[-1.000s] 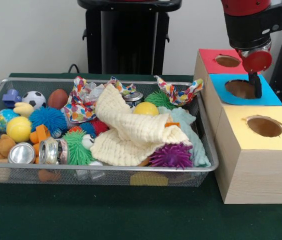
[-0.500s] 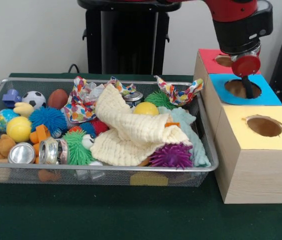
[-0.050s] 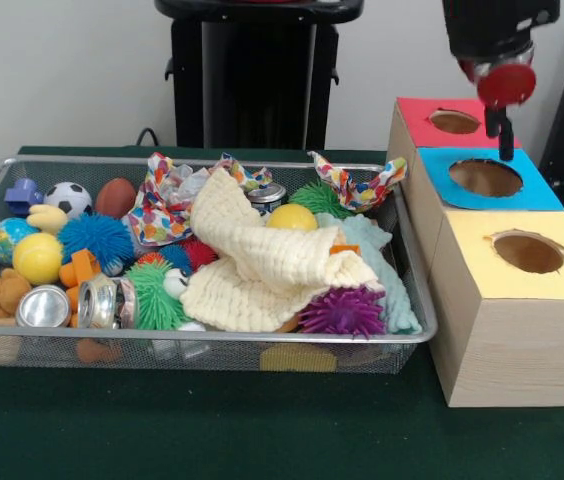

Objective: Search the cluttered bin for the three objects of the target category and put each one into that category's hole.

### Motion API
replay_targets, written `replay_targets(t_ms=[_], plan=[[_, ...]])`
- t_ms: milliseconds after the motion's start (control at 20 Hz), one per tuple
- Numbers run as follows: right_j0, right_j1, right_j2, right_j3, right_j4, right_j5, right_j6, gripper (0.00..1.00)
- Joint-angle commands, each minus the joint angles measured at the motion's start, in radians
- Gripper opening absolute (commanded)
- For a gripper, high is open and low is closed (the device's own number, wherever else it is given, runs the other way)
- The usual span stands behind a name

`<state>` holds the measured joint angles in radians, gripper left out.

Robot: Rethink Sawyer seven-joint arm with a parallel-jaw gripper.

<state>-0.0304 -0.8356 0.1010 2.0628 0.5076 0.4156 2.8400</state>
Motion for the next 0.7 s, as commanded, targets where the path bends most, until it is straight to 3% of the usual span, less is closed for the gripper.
replay_targets(t_ms=[50,150,250,400,700], plan=[[0.112,-0.214,-0.238,-0.107,-0.126,0.277,0.286,1.00],[0.163,-0.222,-0.324,-0.187,-0.211,0.389,0.286,1.00],[0.180,-0.238,-0.358,-0.227,-0.250,0.450,0.277,1.00],[0.198,-0.241,-0.404,-0.267,-0.338,0.445,0.188,1.00],[0.050,-0.291,-0.278,-0.204,-0.457,0.321,-0.218,1.00]])
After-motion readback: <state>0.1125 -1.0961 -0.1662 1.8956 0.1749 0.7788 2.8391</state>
